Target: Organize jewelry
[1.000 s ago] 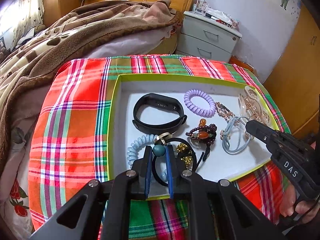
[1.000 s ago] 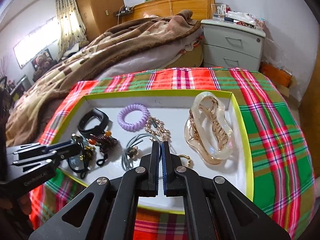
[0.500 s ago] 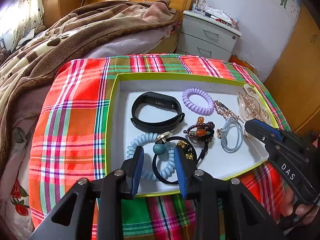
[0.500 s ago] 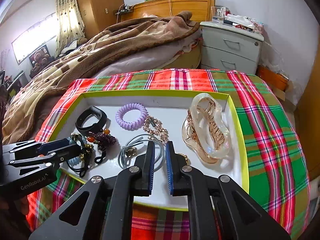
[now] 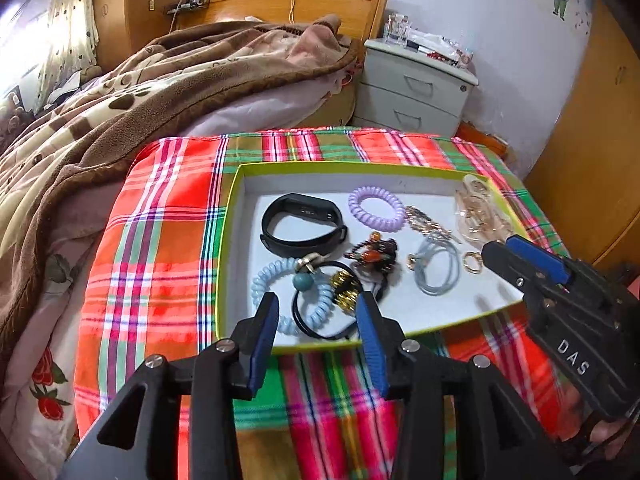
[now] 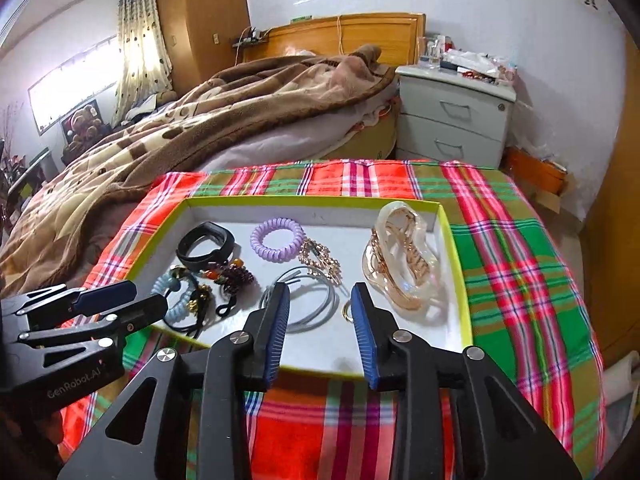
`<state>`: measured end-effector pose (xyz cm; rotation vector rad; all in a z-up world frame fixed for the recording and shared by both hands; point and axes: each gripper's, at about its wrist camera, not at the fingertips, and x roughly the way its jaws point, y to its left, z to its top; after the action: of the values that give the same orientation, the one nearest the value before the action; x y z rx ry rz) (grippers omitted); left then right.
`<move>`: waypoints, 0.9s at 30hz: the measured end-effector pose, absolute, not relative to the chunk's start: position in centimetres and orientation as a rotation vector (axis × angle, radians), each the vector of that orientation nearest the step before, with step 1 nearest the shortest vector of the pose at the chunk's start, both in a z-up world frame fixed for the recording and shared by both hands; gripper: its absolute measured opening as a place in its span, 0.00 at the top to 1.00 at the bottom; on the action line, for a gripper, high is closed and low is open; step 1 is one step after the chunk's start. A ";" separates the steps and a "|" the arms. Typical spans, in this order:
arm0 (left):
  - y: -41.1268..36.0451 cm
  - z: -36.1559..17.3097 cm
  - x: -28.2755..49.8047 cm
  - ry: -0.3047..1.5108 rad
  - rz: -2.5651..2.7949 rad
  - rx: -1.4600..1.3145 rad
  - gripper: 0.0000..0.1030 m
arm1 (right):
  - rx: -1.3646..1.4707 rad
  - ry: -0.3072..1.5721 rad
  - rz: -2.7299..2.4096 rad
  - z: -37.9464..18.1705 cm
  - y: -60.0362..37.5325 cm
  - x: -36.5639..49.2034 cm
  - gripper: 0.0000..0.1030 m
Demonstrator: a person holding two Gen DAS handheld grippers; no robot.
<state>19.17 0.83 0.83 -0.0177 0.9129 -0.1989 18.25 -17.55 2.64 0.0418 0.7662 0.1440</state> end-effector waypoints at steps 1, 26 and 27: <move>0.7 0.9 18.8 0.904 -0.193 -0.011 0.59 | 0.044 0.761 0.138 2.8 -17.5 17.8 0.66; 0.2 2.3 14.8 0.833 -0.104 -0.029 0.59 | 0.073 0.744 0.115 3.0 -17.6 14.5 0.65; 0.2 2.3 14.7 0.835 -0.102 -0.031 0.59 | 0.072 0.744 0.115 3.0 -17.5 14.4 0.65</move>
<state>14.74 0.25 2.29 -0.0312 0.8348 -0.1020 14.39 -17.53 2.96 0.0720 0.7445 0.1153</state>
